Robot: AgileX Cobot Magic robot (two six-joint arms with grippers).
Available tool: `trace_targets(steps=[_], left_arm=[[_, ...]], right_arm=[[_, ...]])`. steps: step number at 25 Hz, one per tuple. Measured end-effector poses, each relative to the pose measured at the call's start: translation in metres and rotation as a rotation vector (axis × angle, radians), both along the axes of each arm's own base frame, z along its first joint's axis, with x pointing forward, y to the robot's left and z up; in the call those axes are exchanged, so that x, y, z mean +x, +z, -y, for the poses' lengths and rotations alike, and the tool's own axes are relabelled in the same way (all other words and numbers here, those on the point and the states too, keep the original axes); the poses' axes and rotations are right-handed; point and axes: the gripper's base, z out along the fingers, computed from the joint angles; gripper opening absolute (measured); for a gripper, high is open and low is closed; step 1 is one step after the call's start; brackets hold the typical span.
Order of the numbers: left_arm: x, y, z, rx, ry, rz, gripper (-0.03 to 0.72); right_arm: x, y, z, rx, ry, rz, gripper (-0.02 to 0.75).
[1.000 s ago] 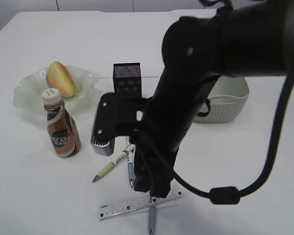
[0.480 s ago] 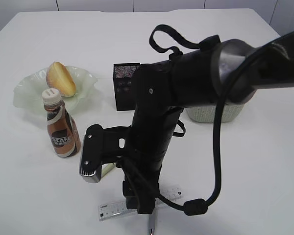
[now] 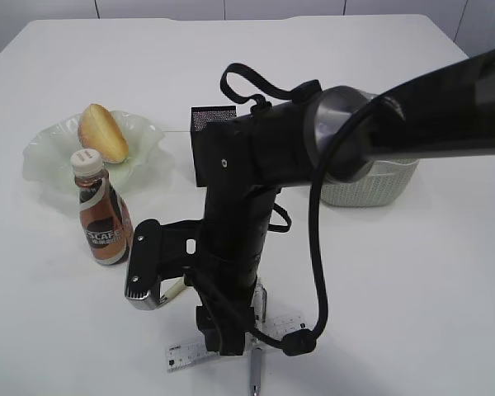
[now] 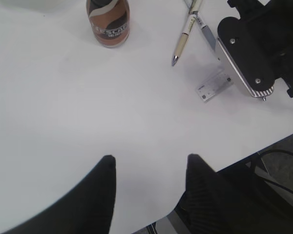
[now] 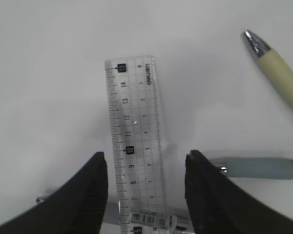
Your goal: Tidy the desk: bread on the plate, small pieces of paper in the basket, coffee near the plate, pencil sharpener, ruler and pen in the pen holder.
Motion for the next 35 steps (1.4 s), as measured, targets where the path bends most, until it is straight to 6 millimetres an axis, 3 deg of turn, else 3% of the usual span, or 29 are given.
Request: trace_targets(steps=[24,35], left_arm=[[0.0,0.0,0.0,0.004,-0.008,0.002,0.344],[0.001,0.001,0.0,-0.001,-0.007,0.013,0.344]], right_arm=[[0.001,-0.004,0.004,-0.064,0.038,-0.002,0.381],[-0.002,-0.019,0.001,-0.086,0.047,-0.033,0.381]])
